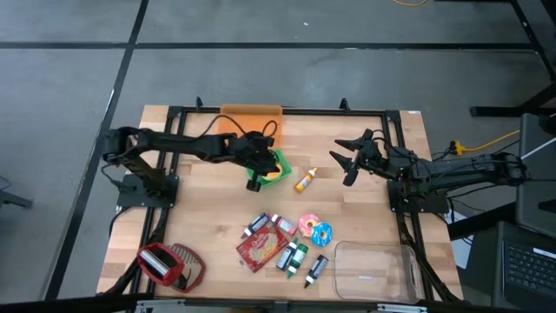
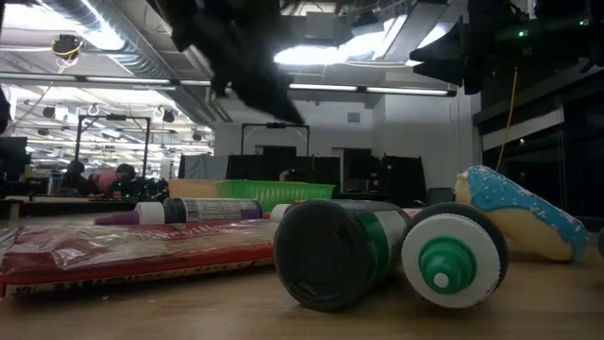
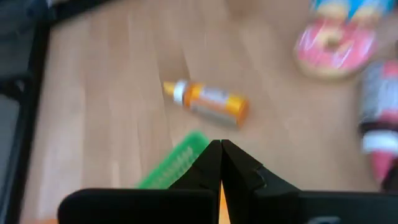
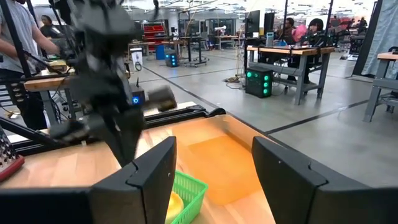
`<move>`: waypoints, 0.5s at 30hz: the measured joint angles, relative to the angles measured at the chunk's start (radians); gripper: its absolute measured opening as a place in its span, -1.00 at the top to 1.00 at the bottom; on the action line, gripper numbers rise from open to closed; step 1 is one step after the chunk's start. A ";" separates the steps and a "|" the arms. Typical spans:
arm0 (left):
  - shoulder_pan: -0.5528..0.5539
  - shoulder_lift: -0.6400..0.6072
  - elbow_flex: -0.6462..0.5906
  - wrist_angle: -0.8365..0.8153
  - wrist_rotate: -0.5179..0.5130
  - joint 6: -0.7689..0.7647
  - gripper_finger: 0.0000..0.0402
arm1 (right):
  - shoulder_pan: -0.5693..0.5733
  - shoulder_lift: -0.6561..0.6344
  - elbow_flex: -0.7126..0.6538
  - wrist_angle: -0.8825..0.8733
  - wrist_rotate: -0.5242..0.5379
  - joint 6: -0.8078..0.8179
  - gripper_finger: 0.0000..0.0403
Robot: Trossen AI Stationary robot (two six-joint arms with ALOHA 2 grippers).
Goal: Pick & Place Food Item
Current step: Put the pink donut into the green bin
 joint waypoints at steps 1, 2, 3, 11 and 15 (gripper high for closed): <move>-0.009 -0.018 0.000 0.001 0.018 -0.001 0.99 | 0.000 0.000 0.000 0.001 0.000 -0.004 -0.06; -0.022 -0.029 0.000 0.019 0.032 -0.001 0.99 | 0.000 0.000 0.000 0.001 0.000 -0.004 -0.06; -0.038 -0.034 0.001 0.043 0.043 -0.001 0.99 | 0.000 0.000 0.000 0.001 0.001 -0.005 -0.06; -0.174 0.019 0.000 0.157 0.015 0.095 0.69 | 0.000 0.000 0.000 0.010 0.008 -0.007 -0.06; -0.207 0.064 0.007 0.213 -0.003 0.119 0.40 | 0.000 0.000 0.000 0.017 0.009 -0.007 -0.06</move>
